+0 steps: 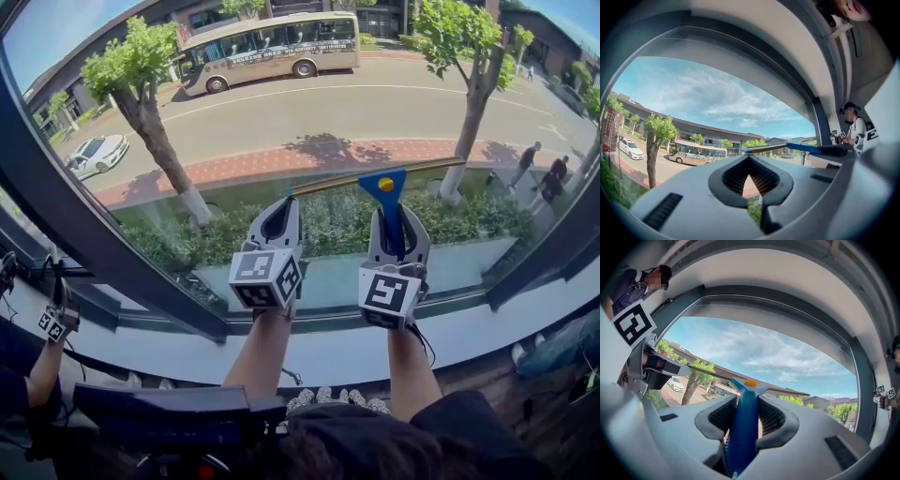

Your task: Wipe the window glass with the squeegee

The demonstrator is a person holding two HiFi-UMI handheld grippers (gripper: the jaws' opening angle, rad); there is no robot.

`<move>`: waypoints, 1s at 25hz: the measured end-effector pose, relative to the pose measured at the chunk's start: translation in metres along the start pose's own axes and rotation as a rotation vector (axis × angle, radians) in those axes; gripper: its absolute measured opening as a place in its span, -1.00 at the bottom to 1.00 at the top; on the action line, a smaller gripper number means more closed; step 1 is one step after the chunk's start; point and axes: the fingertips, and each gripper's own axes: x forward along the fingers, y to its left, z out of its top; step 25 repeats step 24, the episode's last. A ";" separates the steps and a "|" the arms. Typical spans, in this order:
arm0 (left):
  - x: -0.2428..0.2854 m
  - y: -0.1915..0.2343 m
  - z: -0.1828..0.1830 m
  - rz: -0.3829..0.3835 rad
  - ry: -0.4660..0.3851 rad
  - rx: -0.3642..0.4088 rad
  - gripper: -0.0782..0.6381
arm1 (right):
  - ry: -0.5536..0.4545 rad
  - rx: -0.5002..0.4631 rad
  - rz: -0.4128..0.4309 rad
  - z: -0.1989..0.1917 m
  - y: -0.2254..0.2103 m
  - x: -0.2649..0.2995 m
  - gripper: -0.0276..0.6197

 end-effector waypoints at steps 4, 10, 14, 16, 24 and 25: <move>0.001 -0.003 0.010 -0.005 0.002 0.001 -0.78 | -0.004 0.011 0.012 0.011 -0.004 0.001 -0.48; -0.004 0.003 -0.006 -0.004 0.005 0.002 -0.78 | -0.007 0.015 0.018 0.000 0.007 -0.001 -0.48; -0.007 -0.005 -0.007 -0.003 0.011 0.007 -0.78 | -0.031 0.007 0.016 0.000 0.001 -0.004 -0.48; -0.008 -0.017 -0.006 -0.003 0.012 0.011 -0.78 | -0.042 0.000 0.017 -0.001 -0.008 -0.007 -0.48; -0.019 -0.001 0.038 -0.012 0.025 0.011 -0.78 | -0.017 -0.009 0.008 0.050 0.002 0.000 -0.48; -0.019 -0.001 0.038 -0.012 0.025 0.011 -0.78 | -0.017 -0.009 0.008 0.050 0.002 0.000 -0.48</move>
